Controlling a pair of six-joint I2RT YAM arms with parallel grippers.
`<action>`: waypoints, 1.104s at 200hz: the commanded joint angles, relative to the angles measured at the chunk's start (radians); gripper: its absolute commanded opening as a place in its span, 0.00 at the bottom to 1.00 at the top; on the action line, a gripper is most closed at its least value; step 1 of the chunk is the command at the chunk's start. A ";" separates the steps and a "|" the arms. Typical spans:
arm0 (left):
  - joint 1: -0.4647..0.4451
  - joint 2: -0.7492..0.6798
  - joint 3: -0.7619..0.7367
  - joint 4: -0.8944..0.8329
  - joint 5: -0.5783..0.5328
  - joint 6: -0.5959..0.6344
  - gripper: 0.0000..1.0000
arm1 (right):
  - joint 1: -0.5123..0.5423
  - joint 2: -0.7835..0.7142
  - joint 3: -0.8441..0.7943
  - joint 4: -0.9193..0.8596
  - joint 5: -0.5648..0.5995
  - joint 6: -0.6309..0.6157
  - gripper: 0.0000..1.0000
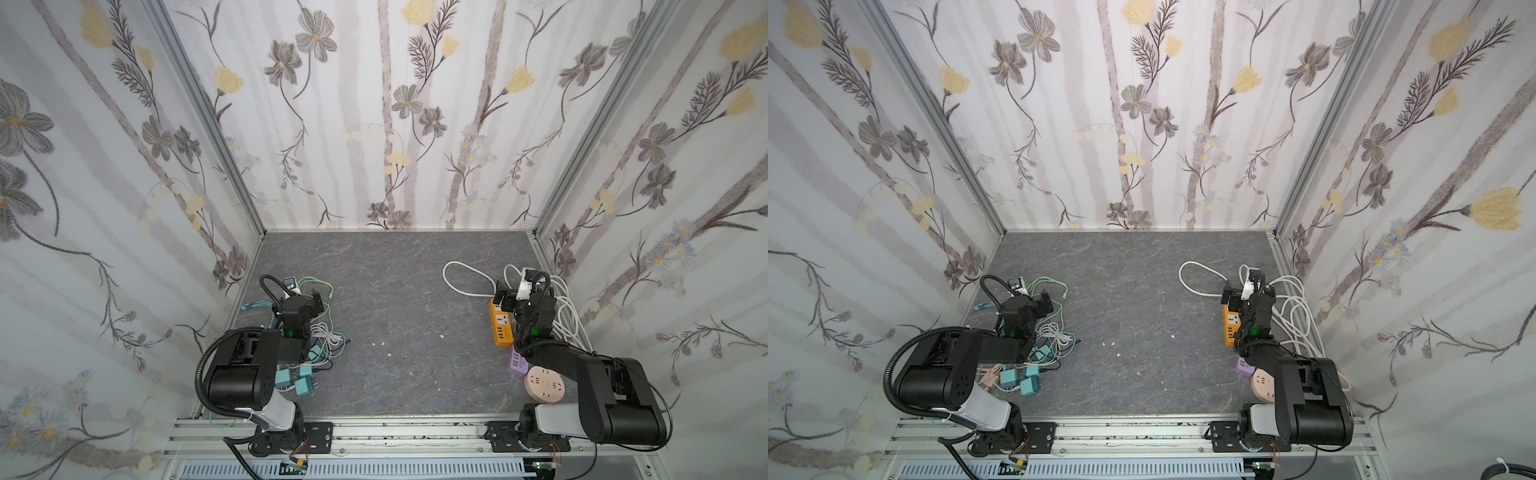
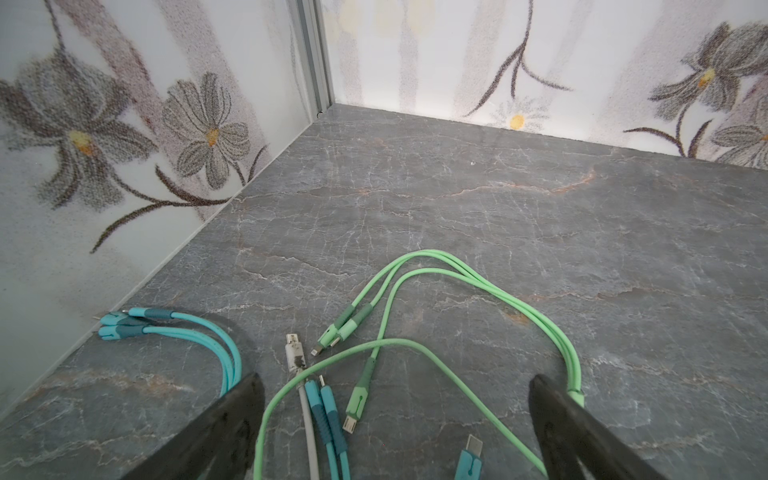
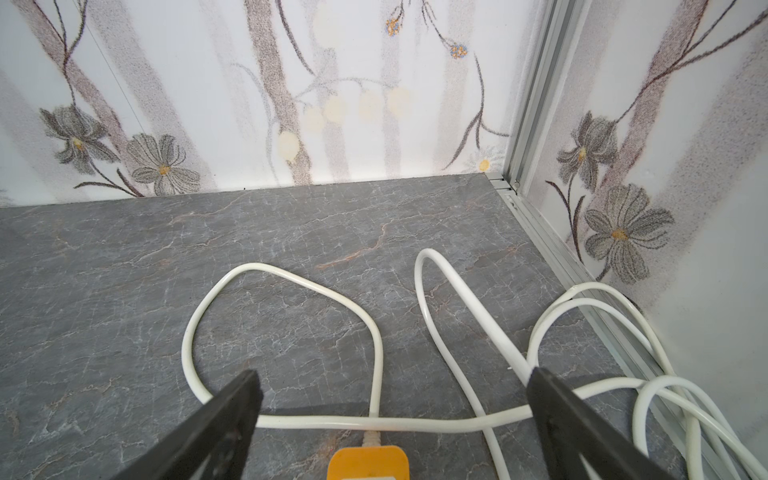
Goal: Insert the plug
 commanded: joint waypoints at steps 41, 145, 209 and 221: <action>0.001 -0.002 0.001 0.024 0.002 -0.002 1.00 | -0.001 0.004 0.010 0.009 -0.013 -0.014 0.99; -0.011 -0.032 0.012 -0.021 0.004 0.009 1.00 | -0.004 -0.021 0.017 -0.023 -0.021 -0.009 0.99; -0.081 -0.278 0.130 -0.359 -0.197 -0.036 1.00 | -0.004 -0.227 0.326 -0.781 -0.063 0.202 0.99; -0.081 -0.346 0.144 -0.401 -0.208 -0.136 1.00 | -0.004 -0.218 0.353 -0.825 -0.083 0.297 0.99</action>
